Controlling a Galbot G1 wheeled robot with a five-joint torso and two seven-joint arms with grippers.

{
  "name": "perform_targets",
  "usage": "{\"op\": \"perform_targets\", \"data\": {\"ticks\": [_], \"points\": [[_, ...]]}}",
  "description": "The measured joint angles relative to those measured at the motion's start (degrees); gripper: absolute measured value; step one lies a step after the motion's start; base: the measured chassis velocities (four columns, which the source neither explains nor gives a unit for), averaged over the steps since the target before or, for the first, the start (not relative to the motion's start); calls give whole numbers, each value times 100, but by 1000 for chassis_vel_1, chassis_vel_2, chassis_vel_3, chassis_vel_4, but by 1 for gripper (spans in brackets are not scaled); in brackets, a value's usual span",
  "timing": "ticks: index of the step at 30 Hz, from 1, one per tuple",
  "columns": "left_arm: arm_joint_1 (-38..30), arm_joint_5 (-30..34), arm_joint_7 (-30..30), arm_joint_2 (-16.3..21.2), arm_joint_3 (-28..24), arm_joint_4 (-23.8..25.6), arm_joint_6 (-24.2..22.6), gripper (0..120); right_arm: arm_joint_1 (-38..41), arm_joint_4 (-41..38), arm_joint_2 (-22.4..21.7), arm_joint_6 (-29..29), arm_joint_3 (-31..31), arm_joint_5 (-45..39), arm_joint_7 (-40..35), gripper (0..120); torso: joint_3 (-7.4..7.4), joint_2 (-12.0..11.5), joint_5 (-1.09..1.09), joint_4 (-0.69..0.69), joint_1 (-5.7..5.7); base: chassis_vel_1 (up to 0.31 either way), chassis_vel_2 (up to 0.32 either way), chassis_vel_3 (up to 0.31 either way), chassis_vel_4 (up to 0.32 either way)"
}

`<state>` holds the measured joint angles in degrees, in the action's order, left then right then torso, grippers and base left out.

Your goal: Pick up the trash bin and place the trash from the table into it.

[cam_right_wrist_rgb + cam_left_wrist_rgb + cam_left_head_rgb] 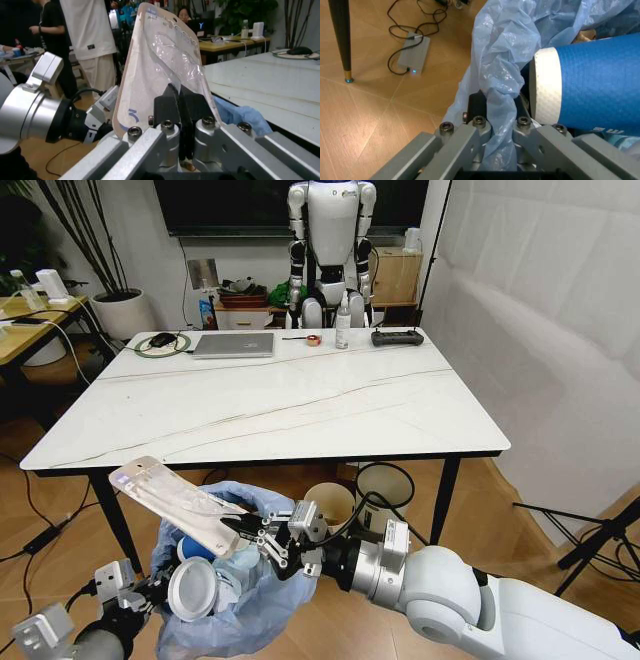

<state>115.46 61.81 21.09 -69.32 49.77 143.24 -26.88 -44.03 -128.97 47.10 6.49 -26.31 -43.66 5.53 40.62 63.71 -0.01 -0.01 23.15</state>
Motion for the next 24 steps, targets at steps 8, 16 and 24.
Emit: {"op": "perform_targets", "data": {"ticks": [8, 16, 24], "points": [[-17, 55, 77, 13, 50, 0, 0, 0, -122, 100, 56, -85, 207, 118, 25, 0, 0, 0, 0, 0, 0, 0, 0, 0, 0], [-27, 53, 98, 2, 36, 0, -13, 0, -83, 79, 140, -128, -31, -44, 152, 0, 0, 0, 1, 0, 0, 0, 0, 0, 0], [-9, 114, 96, 11, 146, 0, -16, 0, -121, 214, 282, -129, -140, -156, 154, 0, 0, 0, 1, 1, 0, 0, 0, 0, 0]]}}
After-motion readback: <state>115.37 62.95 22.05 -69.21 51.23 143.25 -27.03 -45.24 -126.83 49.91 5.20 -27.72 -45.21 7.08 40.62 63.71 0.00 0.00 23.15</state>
